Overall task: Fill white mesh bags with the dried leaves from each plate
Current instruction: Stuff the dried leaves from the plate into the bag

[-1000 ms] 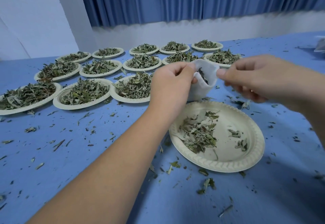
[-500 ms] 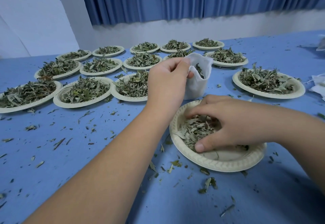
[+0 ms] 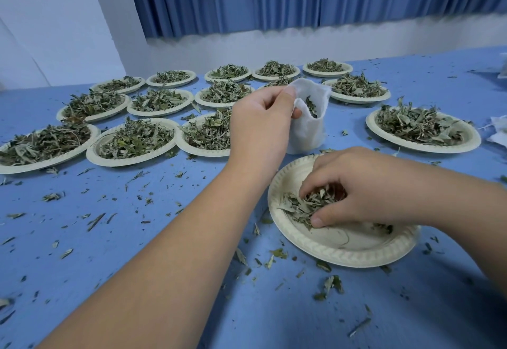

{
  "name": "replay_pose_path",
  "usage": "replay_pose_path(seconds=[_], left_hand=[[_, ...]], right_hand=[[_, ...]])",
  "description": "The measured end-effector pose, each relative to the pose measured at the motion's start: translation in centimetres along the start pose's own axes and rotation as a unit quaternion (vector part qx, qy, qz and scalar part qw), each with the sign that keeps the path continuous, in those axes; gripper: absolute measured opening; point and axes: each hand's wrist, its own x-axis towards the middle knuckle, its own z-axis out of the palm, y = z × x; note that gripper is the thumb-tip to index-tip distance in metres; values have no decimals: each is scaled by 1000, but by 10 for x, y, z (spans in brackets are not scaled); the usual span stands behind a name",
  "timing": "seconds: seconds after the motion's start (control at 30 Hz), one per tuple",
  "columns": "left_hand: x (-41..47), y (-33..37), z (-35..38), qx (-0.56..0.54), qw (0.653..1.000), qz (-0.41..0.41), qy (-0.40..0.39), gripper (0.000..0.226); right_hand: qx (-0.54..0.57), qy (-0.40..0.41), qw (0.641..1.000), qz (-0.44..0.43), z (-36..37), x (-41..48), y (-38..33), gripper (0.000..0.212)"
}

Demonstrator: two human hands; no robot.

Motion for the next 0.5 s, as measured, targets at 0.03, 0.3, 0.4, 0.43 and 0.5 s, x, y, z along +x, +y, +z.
replay_pose_path(seconds=[0.03, 0.3, 0.4, 0.43, 0.5], left_hand=[[0, 0, 0, -1, 1000, 1, 1, 29], [0, 1, -2, 2, 1000, 6, -1, 31], [0, 1, -2, 8, 1000, 11, 0, 32], [0, 1, -2, 9, 1000, 13, 1, 33], [0, 0, -1, 11, 1000, 16, 3, 34]], right_hand=[[-3, 0, 1000, -1, 0, 0, 0, 43], [-5, 15, 998, -56, 3, 0, -2, 46], [-7, 22, 998, -54, 4, 1, -3, 38], [-6, 26, 998, -53, 3, 0, -4, 35], [-5, 31, 998, -49, 2, -1, -5, 29]])
